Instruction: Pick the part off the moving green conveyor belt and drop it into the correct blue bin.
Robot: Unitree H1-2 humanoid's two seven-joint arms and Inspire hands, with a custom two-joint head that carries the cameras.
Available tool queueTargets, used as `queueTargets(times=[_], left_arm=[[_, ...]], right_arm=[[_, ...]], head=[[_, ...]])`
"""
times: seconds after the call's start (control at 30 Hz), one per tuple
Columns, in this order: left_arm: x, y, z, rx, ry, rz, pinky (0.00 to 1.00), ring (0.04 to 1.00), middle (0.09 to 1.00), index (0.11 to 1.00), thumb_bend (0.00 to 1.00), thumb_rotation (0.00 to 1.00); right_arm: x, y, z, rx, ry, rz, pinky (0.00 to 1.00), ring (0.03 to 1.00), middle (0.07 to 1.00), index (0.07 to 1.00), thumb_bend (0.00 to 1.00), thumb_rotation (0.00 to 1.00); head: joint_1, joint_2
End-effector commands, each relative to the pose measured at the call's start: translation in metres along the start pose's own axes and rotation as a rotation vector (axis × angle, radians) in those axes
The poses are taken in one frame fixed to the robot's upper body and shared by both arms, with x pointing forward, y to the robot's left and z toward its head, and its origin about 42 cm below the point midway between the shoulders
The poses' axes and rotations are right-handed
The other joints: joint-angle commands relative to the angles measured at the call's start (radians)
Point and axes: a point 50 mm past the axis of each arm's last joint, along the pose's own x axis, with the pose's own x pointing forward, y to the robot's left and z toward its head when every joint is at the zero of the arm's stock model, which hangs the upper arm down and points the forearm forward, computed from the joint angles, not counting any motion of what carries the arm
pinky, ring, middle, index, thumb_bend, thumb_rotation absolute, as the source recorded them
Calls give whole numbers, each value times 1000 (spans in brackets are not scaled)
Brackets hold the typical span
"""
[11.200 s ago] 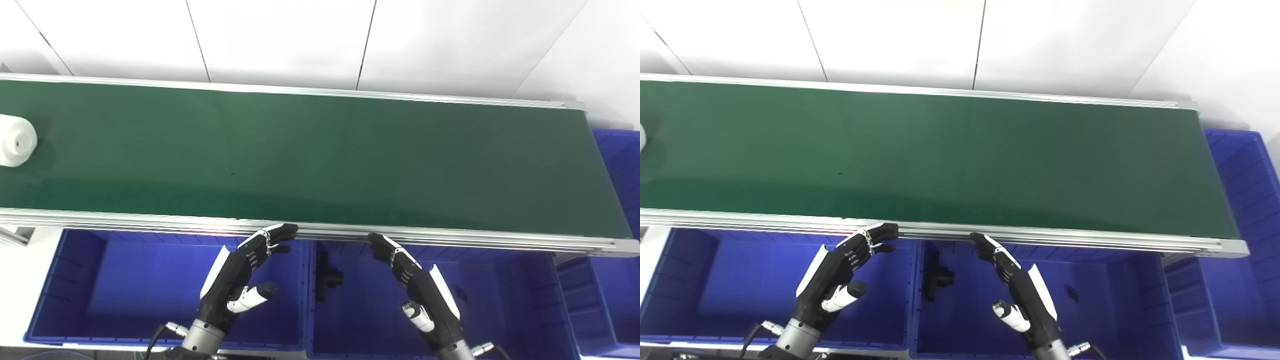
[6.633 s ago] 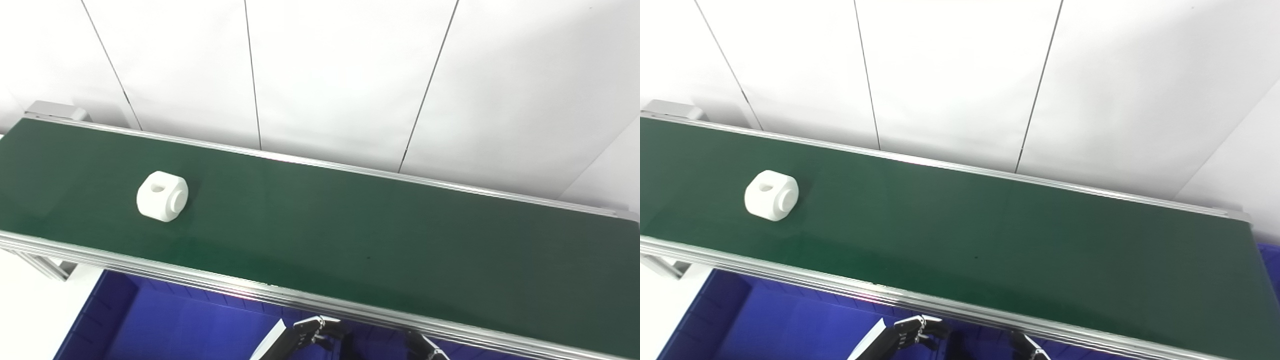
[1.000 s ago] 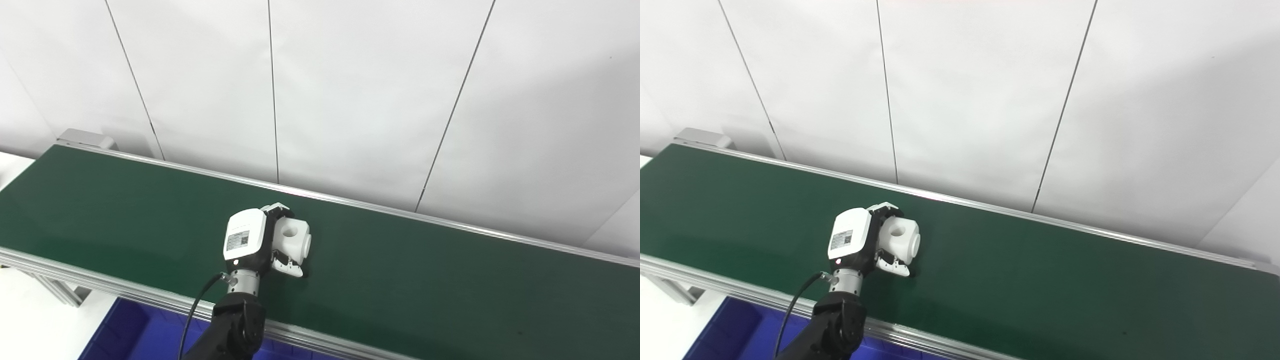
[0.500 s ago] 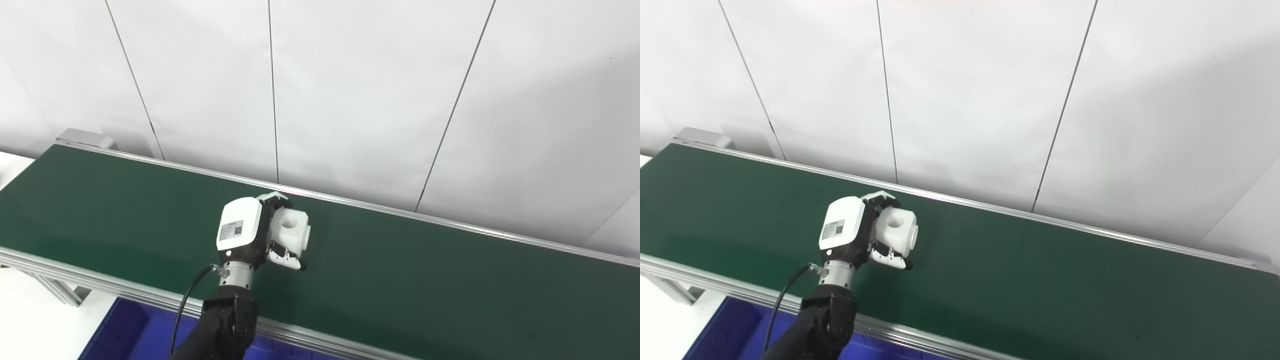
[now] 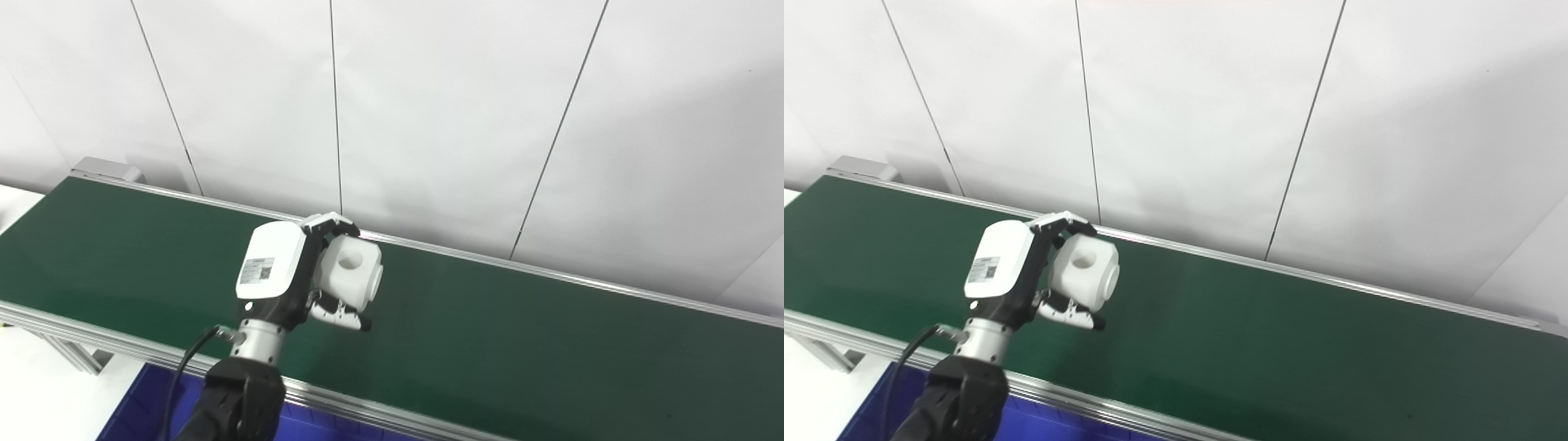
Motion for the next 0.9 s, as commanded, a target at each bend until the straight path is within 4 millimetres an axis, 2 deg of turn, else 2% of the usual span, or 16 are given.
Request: queueTargets(times=[0.0,0.07,0.1,0.13,0.17,0.2,0.33,0.47,0.5,0.53,0.6,0.7,0.8,0.87], left_arm=[[-6,15,7,24,-47,21,270,353,482,570,489,0],[-16,20,8,33,-38,-12,279,359,487,568,490,0],[-19,21,9,37,-34,-23,289,367,490,564,492,0],[-24,23,10,41,-31,-33,292,368,489,563,492,0],[-27,24,10,44,-30,-38,292,370,490,561,492,0],[-31,25,11,49,-29,-45,290,368,489,561,492,0],[-48,28,13,60,13,-80,252,347,478,562,490,0],[-64,28,11,65,46,-115,290,366,492,553,493,0],[-68,28,10,66,49,-120,272,355,480,557,492,0],[-72,27,10,68,60,-133,227,396,447,546,495,0],[-79,27,10,75,72,-150,199,423,427,538,497,0],[-91,26,8,81,114,-196,195,441,425,534,499,0],[-103,26,2,97,145,-221,215,350,455,555,491,0],[-111,26,-6,109,173,-238,236,342,463,559,490,0]], right_arm=[[0,1,13,-19,-83,-4,1000,963,939,910,912,894],[-2,1,16,-17,-100,-4,1000,973,947,922,902,901],[-3,0,17,-17,-106,-4,1000,977,950,927,893,913],[-4,-1,19,-32,-101,-5,1000,977,950,927,889,919],[-5,-1,21,-43,-97,-5,1000,982,951,928,919,933],[-7,-3,24,-49,-106,-5,1000,982,950,929,917,940],[-10,-9,32,-57,-136,-26,1000,961,925,913,890,940],[-13,-17,38,-73,-151,-17,1000,951,905,902,883,916],[-13,-18,39,-76,-155,-17,999,946,901,898,880,910],[-12,-21,39,-68,-167,-17,981,936,893,893,867,896],[-11,-25,40,-62,-178,-12,974,934,892,891,864,887],[-10,-29,42,-59,-193,-17,942,916,884,882,857,856],[-9,-32,43,-58,-202,-12,933,911,880,877,862,837],[-8,-33,43,-57,-204,-12,926,910,880,877,866,836]], head=[[8,19],[22,52],[22,52],[30,73],[30,73],[40,95],[60,133],[75,161],[75,161],[81,174],[89,184],[102,198],[105,203],[105,203]])
